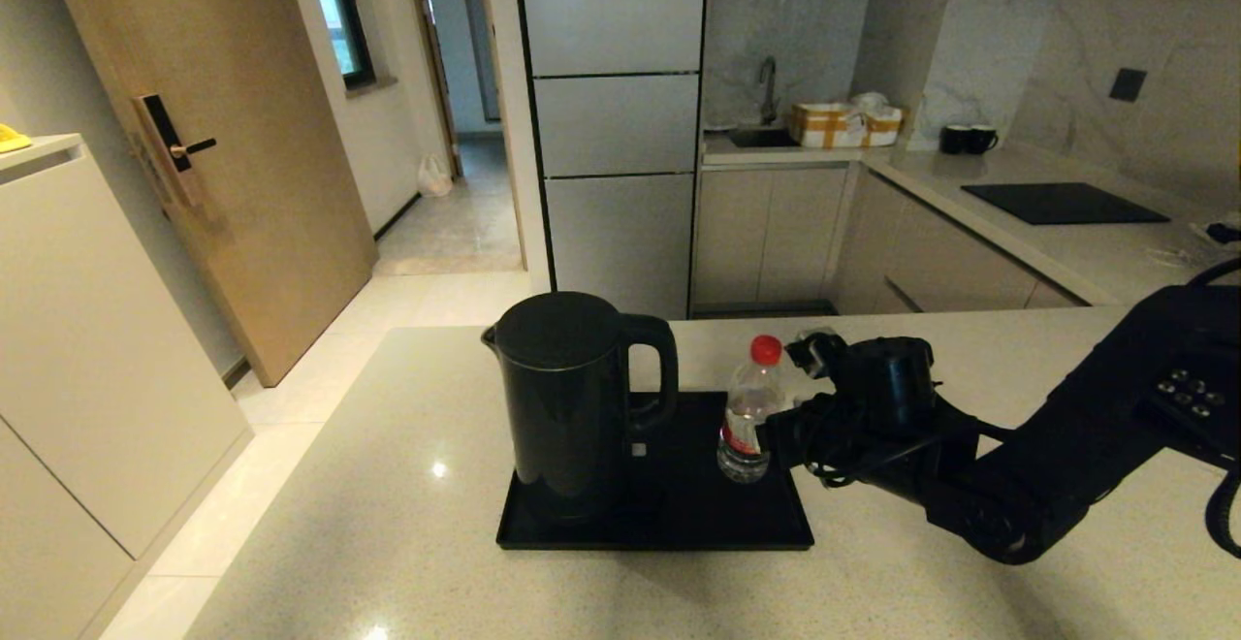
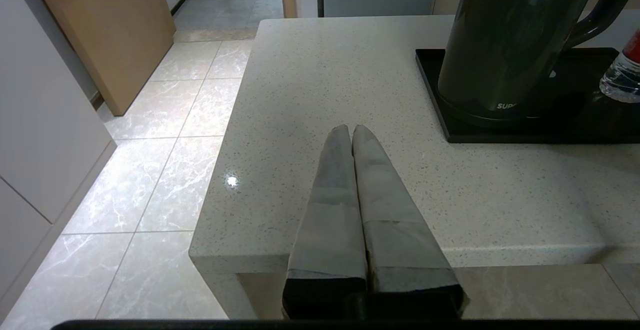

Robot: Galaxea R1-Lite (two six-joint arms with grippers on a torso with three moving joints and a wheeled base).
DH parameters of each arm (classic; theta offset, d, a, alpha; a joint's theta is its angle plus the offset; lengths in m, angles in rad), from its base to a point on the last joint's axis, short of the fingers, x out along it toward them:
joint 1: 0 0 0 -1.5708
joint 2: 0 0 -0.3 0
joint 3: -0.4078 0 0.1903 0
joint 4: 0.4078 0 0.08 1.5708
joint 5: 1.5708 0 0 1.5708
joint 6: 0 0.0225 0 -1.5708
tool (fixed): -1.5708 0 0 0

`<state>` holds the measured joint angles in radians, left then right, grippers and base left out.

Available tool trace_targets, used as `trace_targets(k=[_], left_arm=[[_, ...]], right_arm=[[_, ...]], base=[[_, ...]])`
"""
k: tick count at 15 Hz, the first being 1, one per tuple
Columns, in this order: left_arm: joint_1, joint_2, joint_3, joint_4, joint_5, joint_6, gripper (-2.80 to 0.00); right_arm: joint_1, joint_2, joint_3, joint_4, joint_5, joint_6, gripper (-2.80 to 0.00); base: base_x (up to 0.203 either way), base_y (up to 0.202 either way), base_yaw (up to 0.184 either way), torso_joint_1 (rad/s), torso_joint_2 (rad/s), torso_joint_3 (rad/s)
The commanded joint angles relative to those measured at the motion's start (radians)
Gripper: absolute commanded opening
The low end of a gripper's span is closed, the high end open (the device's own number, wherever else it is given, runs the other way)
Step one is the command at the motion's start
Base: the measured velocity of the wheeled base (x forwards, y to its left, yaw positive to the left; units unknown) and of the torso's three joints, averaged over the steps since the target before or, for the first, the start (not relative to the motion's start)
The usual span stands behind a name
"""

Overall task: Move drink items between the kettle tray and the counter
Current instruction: Pick up the bottled water

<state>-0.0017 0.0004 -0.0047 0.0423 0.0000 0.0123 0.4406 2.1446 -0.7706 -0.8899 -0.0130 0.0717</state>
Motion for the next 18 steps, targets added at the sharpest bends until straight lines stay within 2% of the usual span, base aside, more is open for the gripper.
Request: trace_targets(k=[1,6,9,10,11,18], left_arm=[[0.000,0.000,-0.001,0.001,0.000,0.000,-2.80],[0.000,0.000,0.000,0.001,0.000,0.000,-2.80],[0.000,0.000,0.000,0.001,0.000,0.000,-2.80],[0.000,0.000,0.000,0.001,-0.002,0.000,-2.80],[0.000,0.000,0.000,0.001,0.000,0.000,-2.80],[0.000,0.000,0.000,0.001,0.000,0.000,-2.80]], right_arm=[[0.001,0.024,-0.023,-0.004,-0.007,0.000,0.00],[0.010,0.067,-0.102,-0.003,-0.045,0.007,0.00],[0.018,0.121,-0.139,-0.030,-0.129,0.003,0.00],[0.019,0.118,-0.135,-0.025,-0.129,0.001,0.00],[0.020,0.112,-0.133,-0.020,-0.130,0.000,-2.80],[0.038,0.073,-0.125,0.017,-0.128,0.028,-2.80]], base=[[0.000,0.000,0.000,0.000,0.00,0.000],[0.000,0.000,0.000,0.000,0.00,0.000],[0.000,0.000,0.000,0.000,0.00,0.000],[0.000,0.000,0.000,0.000,0.00,0.000],[0.000,0.000,0.000,0.000,0.00,0.000],[0.000,0.000,0.000,0.000,0.00,0.000]])
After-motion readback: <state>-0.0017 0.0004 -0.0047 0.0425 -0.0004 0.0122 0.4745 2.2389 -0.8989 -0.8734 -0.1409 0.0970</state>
